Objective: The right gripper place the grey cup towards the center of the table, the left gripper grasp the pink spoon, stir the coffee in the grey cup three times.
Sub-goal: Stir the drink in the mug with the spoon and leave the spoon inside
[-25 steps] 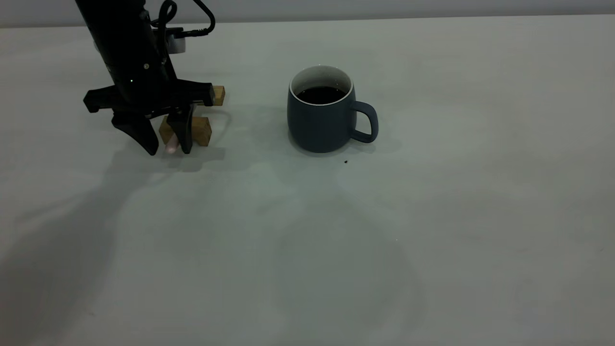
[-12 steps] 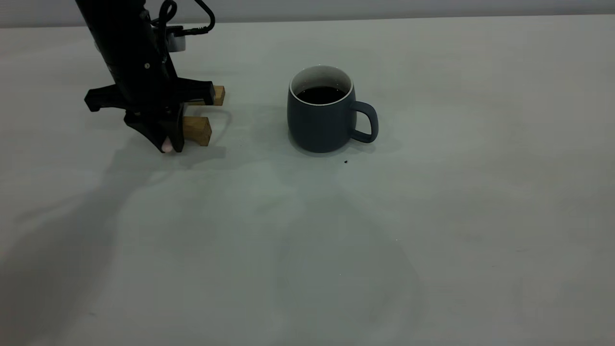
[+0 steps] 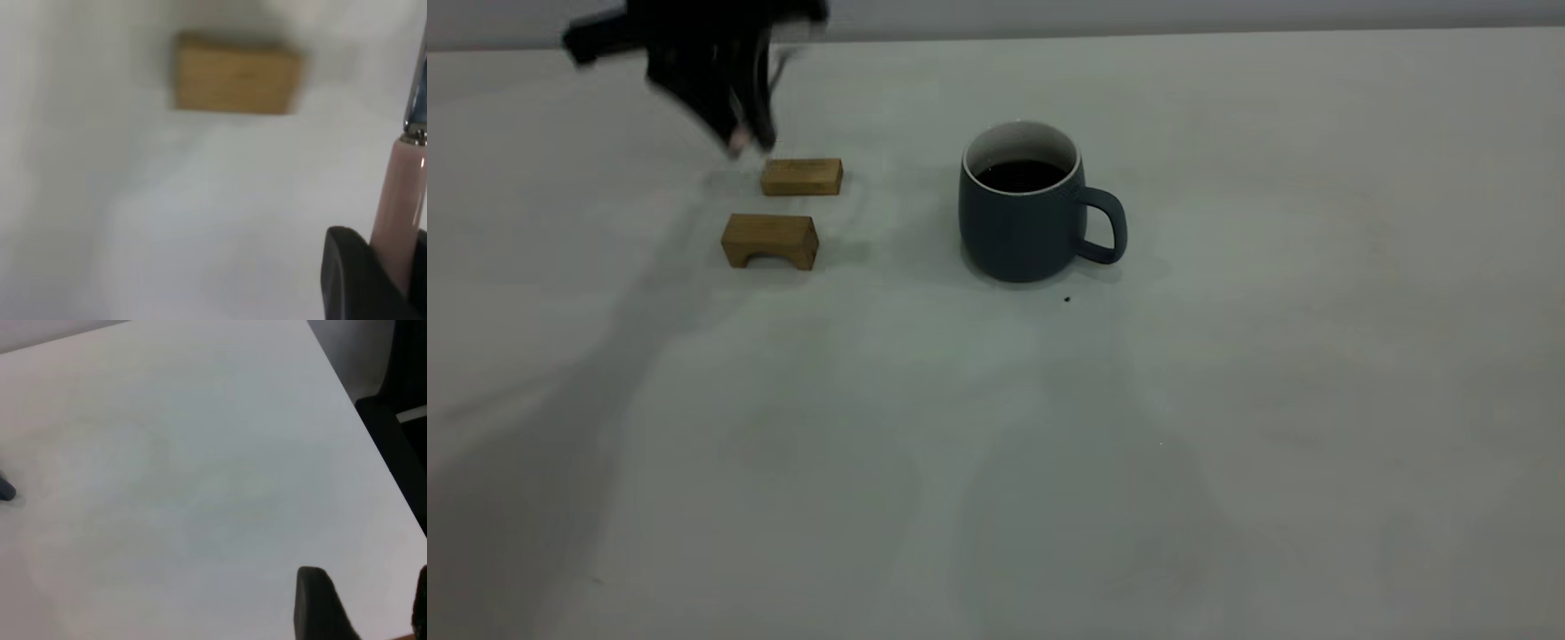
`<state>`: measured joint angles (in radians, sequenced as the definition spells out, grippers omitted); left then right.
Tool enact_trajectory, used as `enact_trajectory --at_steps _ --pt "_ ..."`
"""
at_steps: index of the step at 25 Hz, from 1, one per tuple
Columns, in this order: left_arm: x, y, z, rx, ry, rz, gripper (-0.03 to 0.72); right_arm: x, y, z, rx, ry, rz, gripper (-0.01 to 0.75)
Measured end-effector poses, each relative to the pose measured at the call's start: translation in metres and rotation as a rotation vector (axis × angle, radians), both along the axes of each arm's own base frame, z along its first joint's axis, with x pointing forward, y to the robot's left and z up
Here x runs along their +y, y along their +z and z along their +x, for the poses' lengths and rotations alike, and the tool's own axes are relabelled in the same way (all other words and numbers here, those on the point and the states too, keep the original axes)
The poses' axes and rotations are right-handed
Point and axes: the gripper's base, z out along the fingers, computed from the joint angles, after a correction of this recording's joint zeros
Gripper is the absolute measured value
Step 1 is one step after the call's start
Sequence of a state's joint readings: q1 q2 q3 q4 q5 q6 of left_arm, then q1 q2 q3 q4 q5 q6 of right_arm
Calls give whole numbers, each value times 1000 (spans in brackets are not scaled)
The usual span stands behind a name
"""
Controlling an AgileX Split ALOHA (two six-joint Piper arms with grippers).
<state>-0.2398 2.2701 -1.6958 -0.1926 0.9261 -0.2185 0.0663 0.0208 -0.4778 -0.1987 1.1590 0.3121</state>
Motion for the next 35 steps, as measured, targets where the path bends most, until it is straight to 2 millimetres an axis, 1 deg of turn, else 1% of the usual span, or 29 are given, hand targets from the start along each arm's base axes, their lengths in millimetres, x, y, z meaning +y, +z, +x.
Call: enact_trajectory --at_steps 3,5,8,10,12,15,17,20,22,23,25,28,31,35 --pt "-12 26 6 -31 52 -129 170 0 0 0 0 0 0 381" --pt "-22 36 7 -13 96 -239 170 0 0 0 0 0 0 381" --pt "-37 45 5 53 178 -433 170 0 0 0 0 0 0 381" --pt "-48 53 4 123 270 -580 170 0 0 0 0 0 0 381" --pt "-56 62 3 237 410 -691 170 0 0 0 0 0 0 381" --pt "-63 68 2 453 647 -774 170 0 0 0 0 0 0 381" --pt "-66 68 2 588 827 -767 170 0 0 0 0 0 0 381" --pt "-72 65 2 782 1154 -694 170 0 0 0 0 0 0 381" --pt "-78 61 2 893 1330 -642 170 0 0 0 0 0 0 381" --pt "-82 58 1 941 1404 -613 170 0 0 0 0 0 0 381" --pt "-86 52 2 982 1494 -586 170 0 0 0 0 0 -1 381" --pt "-91 46 6 975 1538 -617 170 0 0 0 0 0 -1 381" --pt "-94 41 12 975 1508 -711 170 0 0 0 0 0 -1 381" --pt "-98 28 21 989 1455 -847 170 0 0 0 0 0 -1 381"
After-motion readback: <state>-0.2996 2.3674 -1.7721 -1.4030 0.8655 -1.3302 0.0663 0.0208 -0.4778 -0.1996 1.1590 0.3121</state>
